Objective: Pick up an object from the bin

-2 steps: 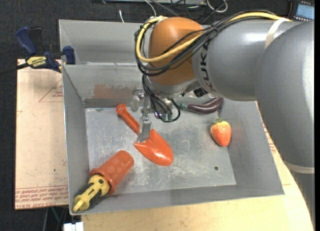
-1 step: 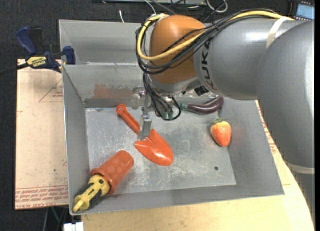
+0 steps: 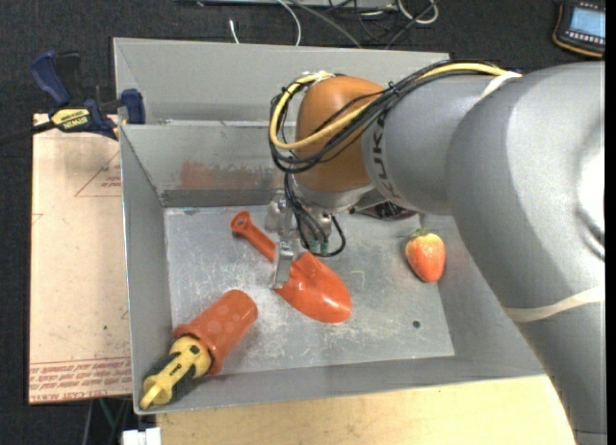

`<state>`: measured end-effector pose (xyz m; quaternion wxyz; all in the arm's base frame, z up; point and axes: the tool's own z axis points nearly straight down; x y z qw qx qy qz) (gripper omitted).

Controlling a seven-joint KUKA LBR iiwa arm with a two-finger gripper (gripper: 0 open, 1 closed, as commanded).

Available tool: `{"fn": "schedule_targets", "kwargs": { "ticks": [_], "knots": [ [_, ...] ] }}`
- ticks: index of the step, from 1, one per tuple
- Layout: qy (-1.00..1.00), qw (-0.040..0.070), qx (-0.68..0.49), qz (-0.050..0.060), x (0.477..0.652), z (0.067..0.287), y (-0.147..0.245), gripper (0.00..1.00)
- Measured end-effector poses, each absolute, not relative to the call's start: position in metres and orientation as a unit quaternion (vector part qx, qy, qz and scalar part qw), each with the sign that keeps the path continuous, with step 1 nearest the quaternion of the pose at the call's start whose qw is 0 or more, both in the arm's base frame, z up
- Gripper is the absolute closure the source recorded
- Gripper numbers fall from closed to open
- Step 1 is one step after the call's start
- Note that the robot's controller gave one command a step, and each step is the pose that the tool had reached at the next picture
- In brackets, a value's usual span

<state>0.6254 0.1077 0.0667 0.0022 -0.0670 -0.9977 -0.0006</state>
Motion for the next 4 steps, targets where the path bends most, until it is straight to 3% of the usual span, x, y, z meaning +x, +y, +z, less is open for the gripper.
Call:
{"fn": "schedule_targets", "kwargs": {
  "ticks": [1, 2, 3, 4],
  "knots": [
    [-0.999, -0.005, -0.052, -0.003, 0.6263, 0.0702, 0.1132, 0.00],
    [-0.998, -0.002, -0.065, -0.002, 0.6272, 0.0703, 0.1099, 0.00],
    [-0.999, -0.005, -0.054, -0.003, 0.6271, 0.0704, 0.1129, 0.00],
    [-0.998, -0.003, -0.064, -0.003, 0.6281, 0.0712, 0.1109, 1.00]
  ]
}}
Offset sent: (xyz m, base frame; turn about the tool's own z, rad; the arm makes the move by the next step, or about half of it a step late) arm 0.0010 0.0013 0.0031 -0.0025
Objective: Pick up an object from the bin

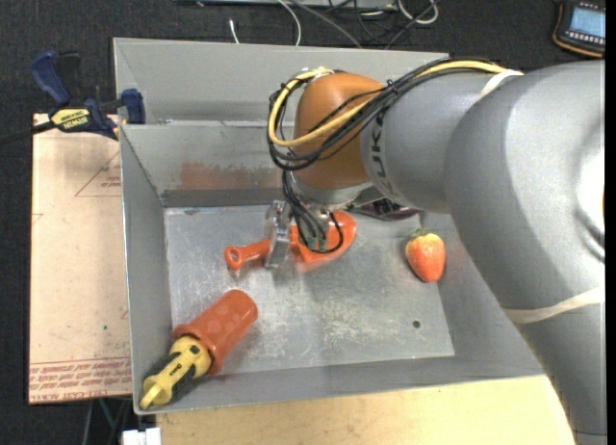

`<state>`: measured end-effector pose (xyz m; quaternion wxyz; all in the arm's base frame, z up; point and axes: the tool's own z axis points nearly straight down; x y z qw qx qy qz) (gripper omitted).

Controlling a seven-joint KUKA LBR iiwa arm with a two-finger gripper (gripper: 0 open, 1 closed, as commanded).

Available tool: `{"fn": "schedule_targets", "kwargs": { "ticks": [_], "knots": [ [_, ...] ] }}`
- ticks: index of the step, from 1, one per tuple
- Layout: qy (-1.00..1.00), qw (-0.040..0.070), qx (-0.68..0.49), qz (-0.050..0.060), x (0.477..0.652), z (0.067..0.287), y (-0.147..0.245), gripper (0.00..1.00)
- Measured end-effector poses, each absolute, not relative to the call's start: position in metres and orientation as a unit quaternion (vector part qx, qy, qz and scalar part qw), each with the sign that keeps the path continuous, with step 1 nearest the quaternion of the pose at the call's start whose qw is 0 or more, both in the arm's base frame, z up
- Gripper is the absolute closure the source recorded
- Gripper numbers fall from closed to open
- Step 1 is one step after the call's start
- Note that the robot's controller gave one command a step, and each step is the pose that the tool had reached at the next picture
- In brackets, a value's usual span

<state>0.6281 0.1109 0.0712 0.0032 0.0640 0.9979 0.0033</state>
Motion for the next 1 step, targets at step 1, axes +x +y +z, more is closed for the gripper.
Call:
{"fn": "schedule_targets", "kwargs": {
  "ticks": [1],
  "knots": [
    [0.998, 0.003, 0.064, 0.003, 0.6281, 0.0712, 0.1109, 1.00]
  ]
}}
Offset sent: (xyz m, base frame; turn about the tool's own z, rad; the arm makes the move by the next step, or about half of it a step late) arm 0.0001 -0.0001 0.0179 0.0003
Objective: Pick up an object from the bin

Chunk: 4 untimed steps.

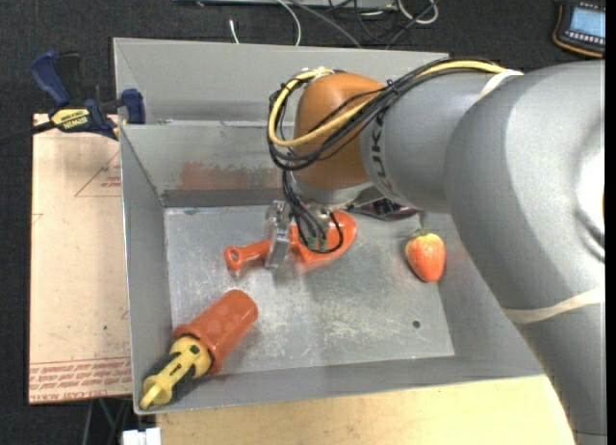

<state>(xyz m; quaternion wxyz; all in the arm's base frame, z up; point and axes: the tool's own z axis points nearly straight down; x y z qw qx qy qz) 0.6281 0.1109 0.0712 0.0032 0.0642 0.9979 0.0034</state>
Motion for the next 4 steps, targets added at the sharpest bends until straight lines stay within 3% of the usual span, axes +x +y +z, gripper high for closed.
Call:
{"fn": "schedule_targets", "kwargs": {
  "ticks": [1, 2, 4],
  "knots": [
    [0.998, 0.003, 0.064, 0.003, 0.628, 0.078, 0.111, 1.00],
    [0.998, 0.001, 0.064, 0.003, 0.626, 0.100, 0.111, 1.00],
    [0.998, 0.003, 0.064, 0.004, 0.628, 0.166, 0.111, 1.00]
  ]
}}
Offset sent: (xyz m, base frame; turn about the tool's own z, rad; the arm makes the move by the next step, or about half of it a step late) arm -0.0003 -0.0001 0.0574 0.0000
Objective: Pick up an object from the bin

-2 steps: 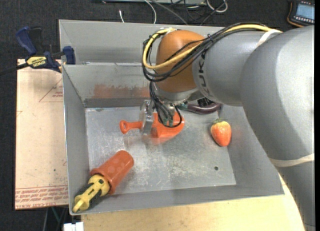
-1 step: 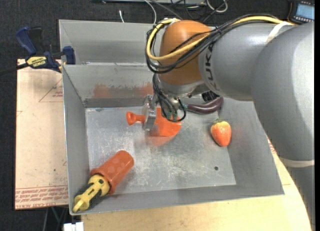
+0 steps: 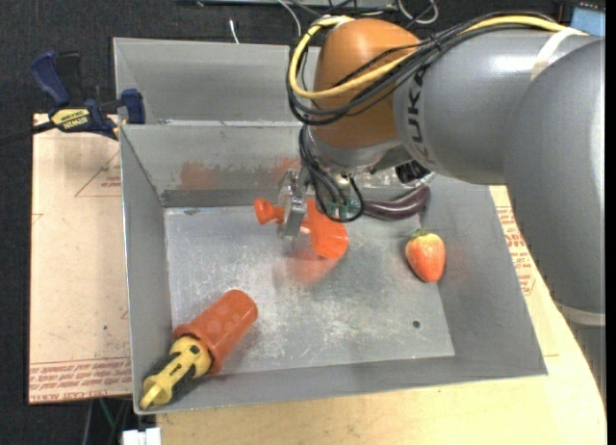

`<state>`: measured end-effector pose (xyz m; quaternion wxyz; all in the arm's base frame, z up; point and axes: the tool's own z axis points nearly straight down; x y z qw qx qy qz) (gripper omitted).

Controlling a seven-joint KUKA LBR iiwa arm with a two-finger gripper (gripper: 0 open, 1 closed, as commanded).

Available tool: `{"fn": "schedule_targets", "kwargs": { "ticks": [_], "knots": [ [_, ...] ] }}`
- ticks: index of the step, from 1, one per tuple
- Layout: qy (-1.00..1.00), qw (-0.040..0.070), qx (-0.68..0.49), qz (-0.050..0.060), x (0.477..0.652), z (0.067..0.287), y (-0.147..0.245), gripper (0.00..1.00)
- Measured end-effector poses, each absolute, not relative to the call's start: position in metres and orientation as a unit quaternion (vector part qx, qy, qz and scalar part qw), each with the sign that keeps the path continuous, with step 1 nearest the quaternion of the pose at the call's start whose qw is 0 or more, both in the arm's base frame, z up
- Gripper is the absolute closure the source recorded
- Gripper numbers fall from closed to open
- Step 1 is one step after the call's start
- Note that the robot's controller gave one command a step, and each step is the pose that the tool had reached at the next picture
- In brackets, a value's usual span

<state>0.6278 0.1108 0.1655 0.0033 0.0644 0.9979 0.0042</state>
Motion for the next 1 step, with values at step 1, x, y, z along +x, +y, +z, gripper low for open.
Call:
{"fn": "schedule_targets", "kwargs": {
  "ticks": [1],
  "knots": [
    [0.998, 0.003, 0.064, 0.004, 0.6277, 0.1869, 0.1107, 1.00]
  ]
}}
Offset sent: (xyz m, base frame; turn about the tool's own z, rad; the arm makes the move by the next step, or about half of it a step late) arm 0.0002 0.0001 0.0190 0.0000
